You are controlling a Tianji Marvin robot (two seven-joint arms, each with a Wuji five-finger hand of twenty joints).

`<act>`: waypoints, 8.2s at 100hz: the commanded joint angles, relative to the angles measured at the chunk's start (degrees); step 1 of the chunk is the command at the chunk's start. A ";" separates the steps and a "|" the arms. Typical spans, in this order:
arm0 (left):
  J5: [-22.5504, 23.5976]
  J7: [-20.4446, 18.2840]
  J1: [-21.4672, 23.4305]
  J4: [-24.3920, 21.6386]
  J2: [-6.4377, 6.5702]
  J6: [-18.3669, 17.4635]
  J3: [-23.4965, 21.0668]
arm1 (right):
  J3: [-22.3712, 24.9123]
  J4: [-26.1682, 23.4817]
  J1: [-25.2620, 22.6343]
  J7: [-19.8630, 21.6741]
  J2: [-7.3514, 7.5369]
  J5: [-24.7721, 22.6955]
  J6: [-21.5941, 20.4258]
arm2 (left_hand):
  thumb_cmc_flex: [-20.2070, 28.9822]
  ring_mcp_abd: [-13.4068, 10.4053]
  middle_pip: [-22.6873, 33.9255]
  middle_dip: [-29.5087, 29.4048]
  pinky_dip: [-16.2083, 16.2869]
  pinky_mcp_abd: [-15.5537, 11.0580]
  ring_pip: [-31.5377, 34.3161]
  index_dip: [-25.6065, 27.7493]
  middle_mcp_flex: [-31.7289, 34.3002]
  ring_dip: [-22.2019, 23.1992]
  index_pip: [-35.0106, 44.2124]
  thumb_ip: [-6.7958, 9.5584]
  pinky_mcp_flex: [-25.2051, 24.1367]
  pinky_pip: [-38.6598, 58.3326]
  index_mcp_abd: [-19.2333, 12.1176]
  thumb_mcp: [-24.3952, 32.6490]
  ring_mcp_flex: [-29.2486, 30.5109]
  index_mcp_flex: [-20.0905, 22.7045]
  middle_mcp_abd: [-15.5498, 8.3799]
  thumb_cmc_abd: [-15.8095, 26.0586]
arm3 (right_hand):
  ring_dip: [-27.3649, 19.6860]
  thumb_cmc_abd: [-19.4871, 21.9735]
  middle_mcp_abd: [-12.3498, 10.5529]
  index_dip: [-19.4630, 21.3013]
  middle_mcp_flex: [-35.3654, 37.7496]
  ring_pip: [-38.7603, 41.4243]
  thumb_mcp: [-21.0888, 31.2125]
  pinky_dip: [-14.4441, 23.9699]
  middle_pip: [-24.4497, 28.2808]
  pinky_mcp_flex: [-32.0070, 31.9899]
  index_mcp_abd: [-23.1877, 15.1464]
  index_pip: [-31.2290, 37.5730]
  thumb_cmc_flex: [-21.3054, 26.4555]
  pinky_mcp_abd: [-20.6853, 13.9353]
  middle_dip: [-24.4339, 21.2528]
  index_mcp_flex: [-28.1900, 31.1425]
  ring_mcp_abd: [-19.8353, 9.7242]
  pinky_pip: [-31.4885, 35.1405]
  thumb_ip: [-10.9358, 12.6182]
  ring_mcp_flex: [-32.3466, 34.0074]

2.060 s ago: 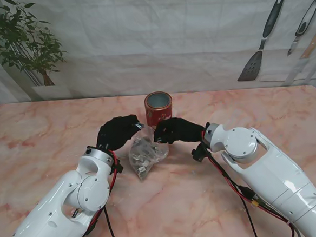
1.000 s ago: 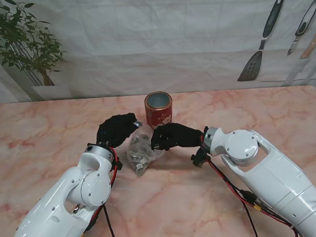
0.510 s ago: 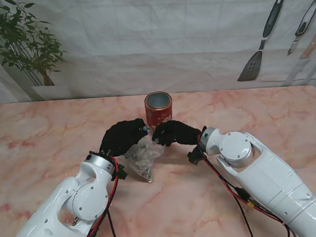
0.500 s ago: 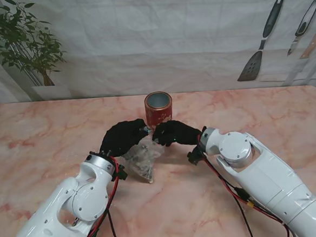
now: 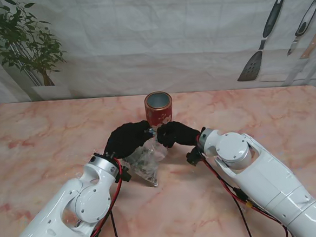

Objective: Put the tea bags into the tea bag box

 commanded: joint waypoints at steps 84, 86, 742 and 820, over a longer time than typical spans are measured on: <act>-3.60 0.23 -1.94 1.63 -0.92 -0.98 2.21 | -5.04 -0.05 3.62 5.17 1.01 -2.86 4.67 | 2.98 4.88 5.62 1.53 -0.64 -12.04 4.40 2.39 2.06 0.38 8.75 2.06 -0.93 14.84 11.56 1.29 2.00 4.87 2.23 2.47 | 0.63 -6.49 -0.92 17.16 -2.28 0.39 -6.46 -1.08 0.75 -0.75 1.51 -5.12 -23.27 3.70 0.81 0.64 -1.23 1.40 3.69 -1.08; -3.64 0.23 -1.97 1.69 -0.92 -1.04 2.27 | -5.07 -0.17 3.58 5.11 1.02 -2.99 4.83 | 3.01 4.87 5.62 1.54 -0.64 -12.04 4.39 2.38 2.06 0.39 8.73 2.06 -0.93 14.84 11.64 1.30 2.00 4.83 2.23 2.46 | 0.65 -6.62 -0.93 17.17 -2.28 0.41 -6.38 -1.05 0.75 -0.77 1.49 -5.13 -23.10 3.90 0.82 0.65 -1.22 1.39 3.68 -1.09; -3.19 -1.51 -2.35 2.19 -0.63 2.15 -1.10 | 8.89 -21.11 -3.42 0.43 2.63 -16.34 19.12 | 3.13 4.80 5.33 1.54 -0.60 -12.01 4.04 2.27 1.94 0.59 8.86 2.08 -0.96 14.58 11.52 1.31 2.00 4.88 2.16 2.57 | -3.20 -2.05 2.31 23.97 -8.98 -3.99 7.93 -3.11 -2.02 -4.60 8.57 10.68 8.09 6.02 0.13 -7.62 1.47 2.09 3.30 -9.38; -3.39 -2.59 0.15 1.65 -0.22 0.61 -3.27 | 9.73 -16.13 1.15 -8.30 -0.64 -10.55 22.80 | 3.23 4.80 5.31 1.55 -0.60 -12.01 4.04 2.21 1.96 0.59 8.77 2.09 -0.96 14.58 11.50 1.34 2.00 4.83 2.15 2.51 | -2.54 -2.74 2.63 23.95 -7.64 -3.57 8.52 -2.65 -2.37 -4.64 8.97 9.96 8.17 6.00 1.00 -6.76 1.72 1.96 2.58 -8.53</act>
